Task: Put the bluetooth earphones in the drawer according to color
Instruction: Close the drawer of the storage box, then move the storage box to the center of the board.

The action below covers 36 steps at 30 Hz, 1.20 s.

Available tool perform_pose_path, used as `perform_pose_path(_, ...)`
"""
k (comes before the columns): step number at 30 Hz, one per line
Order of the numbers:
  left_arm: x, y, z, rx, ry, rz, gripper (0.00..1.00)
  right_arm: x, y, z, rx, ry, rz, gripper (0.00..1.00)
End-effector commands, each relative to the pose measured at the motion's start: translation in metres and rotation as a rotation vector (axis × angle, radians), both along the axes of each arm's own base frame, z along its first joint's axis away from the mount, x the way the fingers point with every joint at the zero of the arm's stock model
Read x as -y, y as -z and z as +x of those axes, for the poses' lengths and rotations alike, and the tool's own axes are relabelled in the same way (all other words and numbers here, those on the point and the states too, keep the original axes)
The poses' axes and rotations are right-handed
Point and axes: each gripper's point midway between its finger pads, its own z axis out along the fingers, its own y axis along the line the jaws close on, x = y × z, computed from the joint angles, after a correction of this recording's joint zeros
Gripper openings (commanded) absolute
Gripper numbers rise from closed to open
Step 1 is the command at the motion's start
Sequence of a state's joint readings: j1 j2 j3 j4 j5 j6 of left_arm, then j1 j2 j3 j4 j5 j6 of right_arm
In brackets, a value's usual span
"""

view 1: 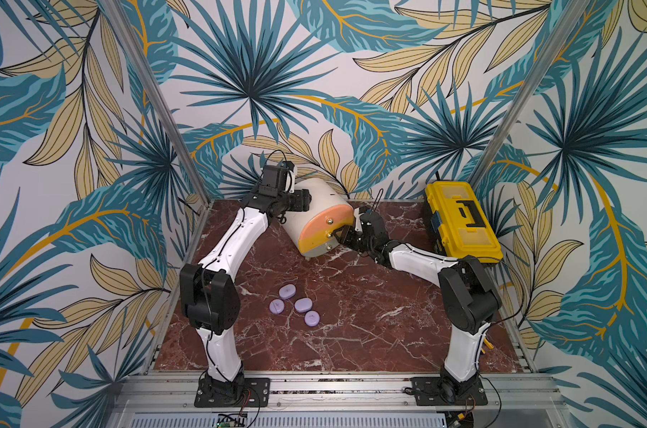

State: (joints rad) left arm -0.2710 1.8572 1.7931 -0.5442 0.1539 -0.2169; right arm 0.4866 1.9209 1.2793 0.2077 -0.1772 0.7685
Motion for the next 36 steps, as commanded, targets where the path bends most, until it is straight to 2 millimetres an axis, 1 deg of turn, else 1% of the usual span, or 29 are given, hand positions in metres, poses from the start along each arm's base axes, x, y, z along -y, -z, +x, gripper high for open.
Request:
perform_pose_path(1, 0.003, 0.04, -0.026, -0.14, 0.032, 0.029, 0.76, -0.004, 0.001, -0.009, 0.011, -0.02, 0.027, 0.48)
perform_pose_path(4, 0.002, 0.029, -0.032, -0.12, 0.028, 0.019, 0.77, 0.006, -0.007, -0.021, 0.017, -0.022, -0.011, 0.48)
perform_pose_path(6, -0.001, 0.016, -0.035, -0.094, 0.017, 0.014, 0.78, 0.016, -0.02, -0.029, 0.032, -0.014, -0.047, 0.48)
perform_pose_path(9, -0.013, -0.011, -0.041, -0.032, -0.031, 0.006, 0.83, 0.034, -0.044, -0.037, 0.068, -0.003, -0.111, 0.49)
perform_pose_path(10, -0.019, -0.02, -0.043, -0.013, -0.053, -0.003, 0.85, 0.04, -0.054, -0.039, 0.086, -0.007, -0.13, 0.51)
perform_pose_path(12, -0.029, -0.033, -0.047, 0.023, -0.093, -0.019, 0.91, 0.044, -0.072, -0.04, 0.107, -0.051, -0.151, 0.55)
perform_pose_path(13, -0.035, -0.039, -0.049, 0.04, -0.113, -0.026, 0.97, 0.046, -0.079, -0.04, 0.107, -0.078, -0.17, 0.57)
perform_pose_path(14, -0.04, -0.043, -0.053, 0.05, -0.13, -0.032, 1.0, 0.049, -0.088, -0.038, 0.114, -0.096, -0.184, 0.59)
perform_pose_path(16, -0.05, -0.048, -0.058, 0.06, -0.158, -0.048, 1.0, 0.053, -0.103, -0.036, 0.136, -0.124, -0.196, 0.63)
perform_pose_path(17, -0.056, -0.046, -0.06, 0.055, -0.178, -0.061, 1.0, 0.052, -0.111, -0.032, 0.151, -0.141, -0.191, 0.66)
perform_pose_path(18, -0.061, -0.045, -0.06, 0.052, -0.191, -0.078, 1.0, 0.053, -0.111, -0.031, 0.131, -0.157, -0.193, 0.71)
perform_pose_path(20, -0.07, -0.037, -0.059, 0.037, -0.213, -0.129, 1.0, 0.049, -0.118, -0.021, 0.12, -0.197, -0.148, 0.77)
perform_pose_path(22, -0.075, -0.028, -0.054, 0.019, -0.22, -0.187, 1.0, 0.045, -0.125, -0.006, 0.101, -0.229, -0.084, 0.79)
perform_pose_path(25, -0.073, -0.014, -0.041, -0.007, -0.208, -0.262, 1.0, 0.048, -0.13, 0.021, 0.079, -0.23, -0.054, 0.8)
perform_pose_path(28, -0.076, -0.005, -0.031, -0.025, -0.2, -0.298, 1.0, 0.05, -0.126, 0.044, 0.061, -0.229, -0.021, 0.8)
perform_pose_path(30, -0.077, -0.002, -0.025, -0.024, -0.196, -0.319, 1.0, 0.048, -0.125, 0.057, 0.055, -0.241, 0.013, 0.8)
perform_pose_path(34, -0.074, 0.01, -0.014, -0.038, -0.176, -0.333, 1.0, 0.034, -0.117, 0.078, 0.03, -0.291, 0.09, 0.8)
perform_pose_path(36, -0.072, 0.011, -0.007, -0.024, -0.158, -0.351, 1.0, 0.027, -0.114, 0.087, 0.021, -0.322, 0.13, 0.8)
